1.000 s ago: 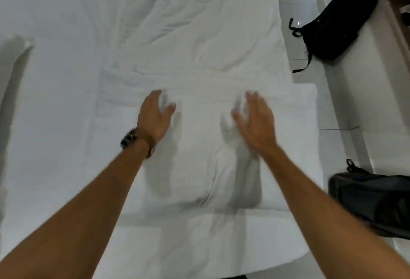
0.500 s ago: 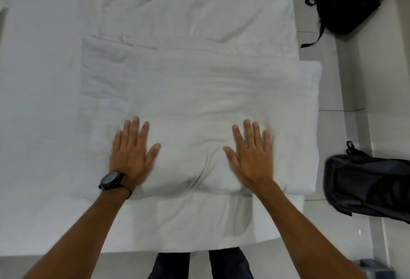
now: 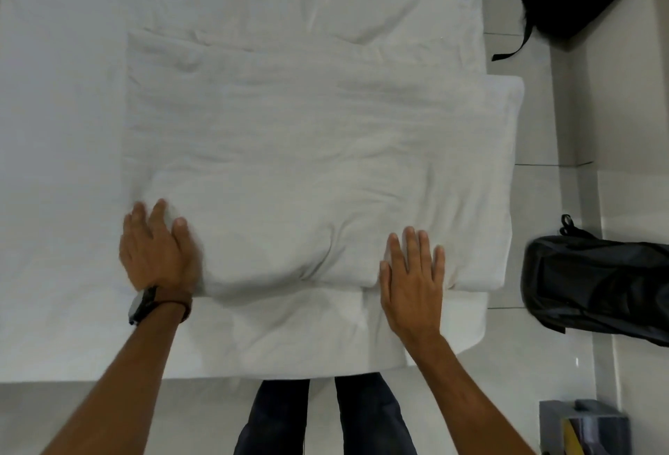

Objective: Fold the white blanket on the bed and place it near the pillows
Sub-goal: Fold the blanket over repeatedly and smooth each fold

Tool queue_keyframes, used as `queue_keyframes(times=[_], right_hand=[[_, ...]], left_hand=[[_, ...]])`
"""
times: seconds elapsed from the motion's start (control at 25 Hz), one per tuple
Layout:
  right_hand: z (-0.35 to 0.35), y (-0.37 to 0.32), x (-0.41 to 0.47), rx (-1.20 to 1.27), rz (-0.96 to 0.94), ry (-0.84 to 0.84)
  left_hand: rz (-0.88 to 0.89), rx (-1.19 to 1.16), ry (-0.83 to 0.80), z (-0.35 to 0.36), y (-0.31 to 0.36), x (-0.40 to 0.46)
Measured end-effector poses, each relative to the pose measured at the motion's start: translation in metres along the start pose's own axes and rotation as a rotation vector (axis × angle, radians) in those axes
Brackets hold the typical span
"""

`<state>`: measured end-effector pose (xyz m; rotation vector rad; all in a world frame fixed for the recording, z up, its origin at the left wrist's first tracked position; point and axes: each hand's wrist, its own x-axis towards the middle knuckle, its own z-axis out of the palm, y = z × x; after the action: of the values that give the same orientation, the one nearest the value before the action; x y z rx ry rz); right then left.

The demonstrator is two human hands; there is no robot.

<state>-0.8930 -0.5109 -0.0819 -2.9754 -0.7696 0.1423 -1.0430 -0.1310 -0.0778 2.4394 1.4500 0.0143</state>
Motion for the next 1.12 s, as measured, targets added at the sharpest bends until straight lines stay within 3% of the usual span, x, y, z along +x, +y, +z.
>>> queue_keyframes(times=[0.16, 0.24, 0.32, 0.36, 0.4, 0.56, 0.68, 0.84, 0.96, 1.12], right_hand=[[-0.002, -0.012, -0.026, 0.168, 0.134, 0.125], [-0.007, -0.025, -0.033, 0.441, 0.551, 0.293], [-0.012, -0.038, -0.03, 0.925, 1.202, 0.359], [-0.014, -0.043, -0.027, 1.181, 1.423, 0.332], [-0.014, -0.045, -0.025, 1.359, 1.497, 0.312], [-0.013, -0.059, -0.017, 1.566, 1.409, 0.249], [-0.017, -0.072, -0.009, 1.627, 1.387, 0.188], [-0.016, -0.082, -0.002, 1.641, 1.398, 0.16], [-0.016, -0.077, -0.001, 1.621, 1.417, 0.173], [-0.026, -0.056, 0.007, 1.395, 1.412, 0.303]], left_hand=[[-0.441, -0.287, 0.047, -0.003, -0.028, -0.035], [-0.535, -0.512, 0.122, -0.003, -0.042, -0.037], [-0.584, -0.675, 0.216, -0.004, -0.054, -0.032], [-0.61, -0.733, 0.24, -0.004, -0.057, -0.03], [-0.637, -0.757, 0.24, -0.004, -0.059, -0.031], [-0.738, -0.782, 0.268, 0.002, -0.048, -0.054], [-0.914, -1.069, 0.381, 0.014, -0.029, -0.069], [-0.999, -1.375, 0.303, 0.021, 0.017, -0.093], [-1.059, -1.408, 0.283, 0.015, 0.036, -0.096], [-1.112, -1.275, 0.347, -0.004, 0.019, -0.086]])
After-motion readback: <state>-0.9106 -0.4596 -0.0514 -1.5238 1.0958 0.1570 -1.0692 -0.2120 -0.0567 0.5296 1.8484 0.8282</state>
